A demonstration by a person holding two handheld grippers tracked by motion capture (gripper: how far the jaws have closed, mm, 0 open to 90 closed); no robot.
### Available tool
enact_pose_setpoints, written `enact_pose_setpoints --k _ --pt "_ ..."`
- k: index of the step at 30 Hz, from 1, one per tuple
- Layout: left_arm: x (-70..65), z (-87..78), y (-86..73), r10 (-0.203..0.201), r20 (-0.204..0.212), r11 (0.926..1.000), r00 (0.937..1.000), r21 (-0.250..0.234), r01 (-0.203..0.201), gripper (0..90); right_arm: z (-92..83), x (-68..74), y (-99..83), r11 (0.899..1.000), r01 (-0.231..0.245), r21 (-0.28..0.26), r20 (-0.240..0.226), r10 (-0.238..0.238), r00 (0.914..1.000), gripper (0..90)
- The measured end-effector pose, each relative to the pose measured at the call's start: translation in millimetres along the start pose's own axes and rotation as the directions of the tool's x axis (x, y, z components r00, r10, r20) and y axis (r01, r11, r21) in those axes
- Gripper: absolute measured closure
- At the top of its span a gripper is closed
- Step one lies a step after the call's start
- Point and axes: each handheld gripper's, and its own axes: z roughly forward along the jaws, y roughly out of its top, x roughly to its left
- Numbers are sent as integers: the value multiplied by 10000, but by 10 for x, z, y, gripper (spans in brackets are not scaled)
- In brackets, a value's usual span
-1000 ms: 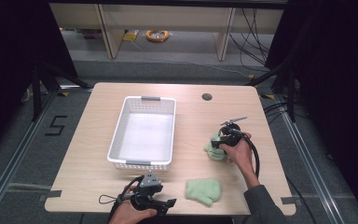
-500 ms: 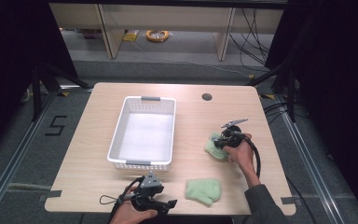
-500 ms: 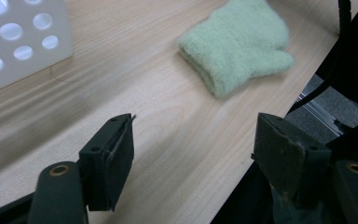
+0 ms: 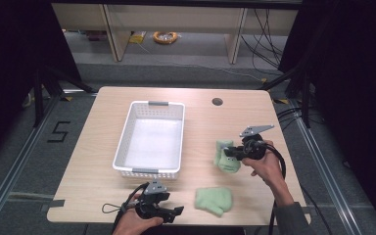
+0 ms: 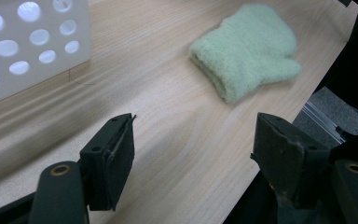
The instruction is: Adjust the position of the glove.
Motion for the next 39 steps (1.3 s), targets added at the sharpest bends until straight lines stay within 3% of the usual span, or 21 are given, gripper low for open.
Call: enact_pose_setpoints --k 1,2,3,4,8,9,11,16,20,29,31,32,34,35,36,37,38,39 --pt "0 0 0 0 0 10000 10000 0 0 290 0 0 0 10000 0 0 0 0 10000 839" --pt "-6 1 4 -62 -5 9999 10000 -104 62 290 -75 129 -20 9997 226 30 -407 -224 9989 839" --pt "-6 1 4 -62 -5 9999 10000 -104 62 290 -75 129 -20 9997 226 30 -407 -224 9989 839" --pt "-7 -3 6 -67 -13 9999 10000 -132 67 290 -109 249 -73 9983 578 -49 -892 -580 9943 838" --pt "-10 -11 12 -2 -59 9999 10000 -120 2 290 -168 464 -199 9973 725 78 -1674 -702 9834 838" --pt "-10 -11 12 -2 -59 9999 10000 -120 2 291 -168 464 -199 9973 725 78 -1674 -702 9834 838" --pt "-2 -14 19 20 19 9999 10000 -118 -20 290 -195 594 -260 9934 1135 138 -1879 -1090 9761 838" --pt "-8 -27 24 53 -144 10000 9999 -70 -54 291 -174 751 -337 9891 1437 323 -2240 -1330 9655 838" --pt "-14 -16 23 -52 -38 9997 10000 -247 51 292 -151 801 -380 9871 1568 326 -2357 -1449 9610 837" --pt "-34 -5 23 -141 0 9993 9999 -354 140 293 -135 866 -446 9860 1578 530 -2372 -1411 9612 836" --pt "-31 -16 31 96 -125 9999 9999 -114 -98 293 -97 868 -466 9829 1749 566 -2554 -1551 9543 835" --pt "-42 3 30 -84 -12 9995 10000 -308 83 294 -91 875 -475 9833 1710 629 -2535 -1500 9556 835" --pt "-37 -1 38 63 34 9998 10000 -169 -63 295 -66 868 -489 9829 1691 734 -2450 -1466 9584 834" --pt "-37 -1 38 63 34 9998 10000 -169 -63 296 -44 857 -490 9806 1826 715 -2570 -1588 9533 833" --pt "-61 15 60 -28 17 9991 10000 -419 29 297 -26 855 -496 9808 1825 690 -2530 -1597 9542 832" --pt "-61 15 60 -28 17 9991 10000 -419 29 297 -26 855 -496 9808 1825 690 -2530 -1597 9542 832" --pt "-53 3 81 242 30 9993 9997 -299 -241 297 -10 850 -495 9792 1859 810 -2592 -1594 9526 832" --pt "-73 8 99 179 71 9988 9998 -446 -176 300 11 847 -498 9777 1928 835 -2564 -1658 9522 830"
